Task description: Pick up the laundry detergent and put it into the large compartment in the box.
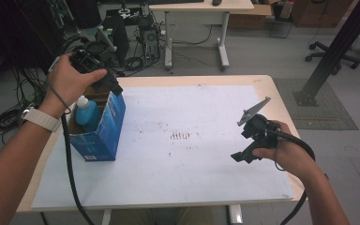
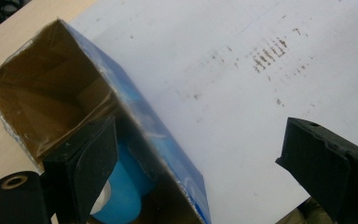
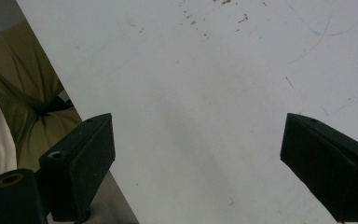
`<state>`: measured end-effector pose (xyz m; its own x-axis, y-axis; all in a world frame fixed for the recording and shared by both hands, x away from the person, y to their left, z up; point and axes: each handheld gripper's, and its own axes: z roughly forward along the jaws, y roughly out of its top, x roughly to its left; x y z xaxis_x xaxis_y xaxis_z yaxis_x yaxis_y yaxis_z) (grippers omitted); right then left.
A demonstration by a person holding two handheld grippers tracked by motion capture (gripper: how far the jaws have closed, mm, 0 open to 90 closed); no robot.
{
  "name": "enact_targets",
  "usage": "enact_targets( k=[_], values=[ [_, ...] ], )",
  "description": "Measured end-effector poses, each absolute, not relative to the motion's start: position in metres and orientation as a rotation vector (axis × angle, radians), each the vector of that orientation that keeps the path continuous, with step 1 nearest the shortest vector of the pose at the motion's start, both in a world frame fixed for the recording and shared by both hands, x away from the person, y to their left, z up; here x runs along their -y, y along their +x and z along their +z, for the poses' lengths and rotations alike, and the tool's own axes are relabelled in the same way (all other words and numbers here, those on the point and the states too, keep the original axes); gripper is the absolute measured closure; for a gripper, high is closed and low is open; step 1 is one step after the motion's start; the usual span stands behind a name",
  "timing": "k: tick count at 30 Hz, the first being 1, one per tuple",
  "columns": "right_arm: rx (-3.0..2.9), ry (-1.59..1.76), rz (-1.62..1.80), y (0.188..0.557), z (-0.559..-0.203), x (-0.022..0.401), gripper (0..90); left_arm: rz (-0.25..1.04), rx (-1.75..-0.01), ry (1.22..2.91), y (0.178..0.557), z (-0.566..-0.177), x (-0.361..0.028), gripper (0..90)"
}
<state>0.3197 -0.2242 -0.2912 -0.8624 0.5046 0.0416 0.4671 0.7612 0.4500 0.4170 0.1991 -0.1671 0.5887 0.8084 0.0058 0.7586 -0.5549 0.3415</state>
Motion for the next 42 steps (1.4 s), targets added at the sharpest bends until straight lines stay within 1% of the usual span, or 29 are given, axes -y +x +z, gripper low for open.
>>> enact_targets(
  k=[12, 20, 42],
  values=[
    [-2.872, 0.796, 0.704, 0.320, -0.292, 0.224, 10.1, 0.221, -1.159, 2.580, 0.412, -0.171, -0.177, 11.1],
    [-2.874, 0.793, 0.704, 0.320, -0.293, 0.224, 10.2, 0.198, -1.037, 2.635, 0.408, -0.174, -0.164, 10.7],
    [-2.868, 0.797, 0.711, 0.318, -0.293, 0.224, 10.1, 0.174, -0.873, 2.698, 0.395, -0.185, -0.134, 10.7]
  ],
)
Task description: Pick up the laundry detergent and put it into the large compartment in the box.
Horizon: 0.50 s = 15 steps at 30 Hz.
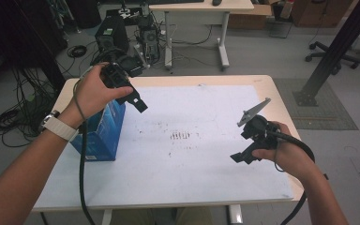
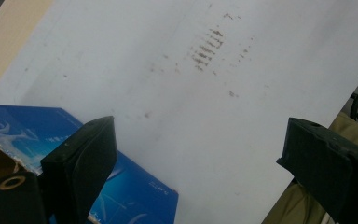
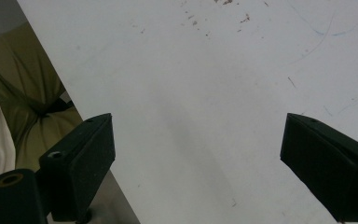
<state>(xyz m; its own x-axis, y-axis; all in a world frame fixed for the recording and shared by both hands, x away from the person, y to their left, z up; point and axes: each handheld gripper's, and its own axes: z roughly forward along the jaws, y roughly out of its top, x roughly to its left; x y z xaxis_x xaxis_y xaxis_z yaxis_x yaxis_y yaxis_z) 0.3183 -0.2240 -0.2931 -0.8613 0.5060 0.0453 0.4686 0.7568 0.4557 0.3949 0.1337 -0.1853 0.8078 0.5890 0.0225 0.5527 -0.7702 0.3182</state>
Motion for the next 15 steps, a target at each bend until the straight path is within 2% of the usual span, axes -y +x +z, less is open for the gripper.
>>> enact_targets(
  k=[15],
  values=[
    [-2.873, 0.794, 0.713, 0.320, -0.294, 0.221, 10.1, 0.146, -0.814, 2.723, 0.390, -0.202, -0.125, 10.6]
  ],
)
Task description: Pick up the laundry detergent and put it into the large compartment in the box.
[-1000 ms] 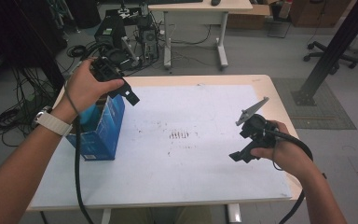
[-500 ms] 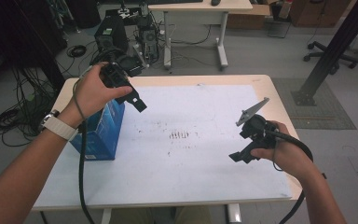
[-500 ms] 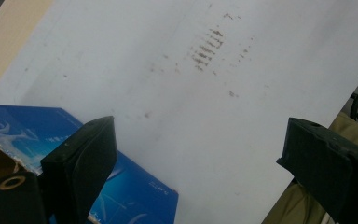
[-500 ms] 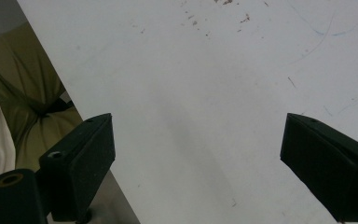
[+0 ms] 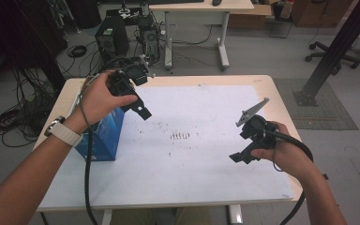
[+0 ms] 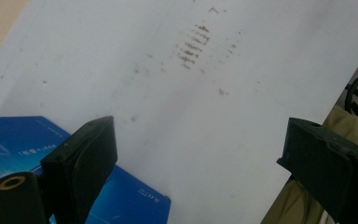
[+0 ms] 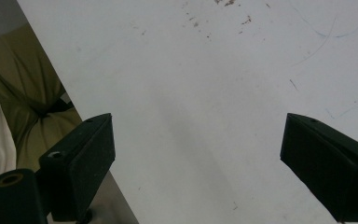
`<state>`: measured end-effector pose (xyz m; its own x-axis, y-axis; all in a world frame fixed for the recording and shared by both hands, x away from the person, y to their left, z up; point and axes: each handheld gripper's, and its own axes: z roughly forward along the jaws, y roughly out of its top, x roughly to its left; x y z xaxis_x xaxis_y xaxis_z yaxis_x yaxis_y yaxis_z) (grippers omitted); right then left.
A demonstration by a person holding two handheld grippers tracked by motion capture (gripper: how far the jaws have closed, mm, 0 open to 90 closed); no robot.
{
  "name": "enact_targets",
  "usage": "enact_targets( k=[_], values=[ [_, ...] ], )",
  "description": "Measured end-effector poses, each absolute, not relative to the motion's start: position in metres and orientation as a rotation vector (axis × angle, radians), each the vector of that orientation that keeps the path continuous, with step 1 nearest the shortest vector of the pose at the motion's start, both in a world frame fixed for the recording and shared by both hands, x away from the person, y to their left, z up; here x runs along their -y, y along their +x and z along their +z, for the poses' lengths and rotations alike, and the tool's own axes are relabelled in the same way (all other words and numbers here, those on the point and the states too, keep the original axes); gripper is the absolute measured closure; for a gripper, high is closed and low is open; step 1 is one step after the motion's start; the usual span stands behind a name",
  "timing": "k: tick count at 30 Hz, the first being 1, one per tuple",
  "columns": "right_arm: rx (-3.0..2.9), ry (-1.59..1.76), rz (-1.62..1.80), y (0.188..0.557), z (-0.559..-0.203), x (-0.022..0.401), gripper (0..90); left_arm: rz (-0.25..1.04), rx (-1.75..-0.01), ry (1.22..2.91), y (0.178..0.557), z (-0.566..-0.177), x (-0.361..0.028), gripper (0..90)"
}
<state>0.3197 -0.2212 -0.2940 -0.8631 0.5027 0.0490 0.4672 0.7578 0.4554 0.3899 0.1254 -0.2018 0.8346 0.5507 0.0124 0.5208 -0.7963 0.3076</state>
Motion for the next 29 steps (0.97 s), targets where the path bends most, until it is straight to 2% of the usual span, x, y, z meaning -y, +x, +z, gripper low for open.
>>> enact_targets(
  k=[29],
  values=[
    [-2.872, 0.792, 0.720, 0.3197, -0.2952, 0.2201, 10.1, 0.144, -0.799, 2.718, 0.3898, -0.2057, -0.1249, 10.6]
  ],
)
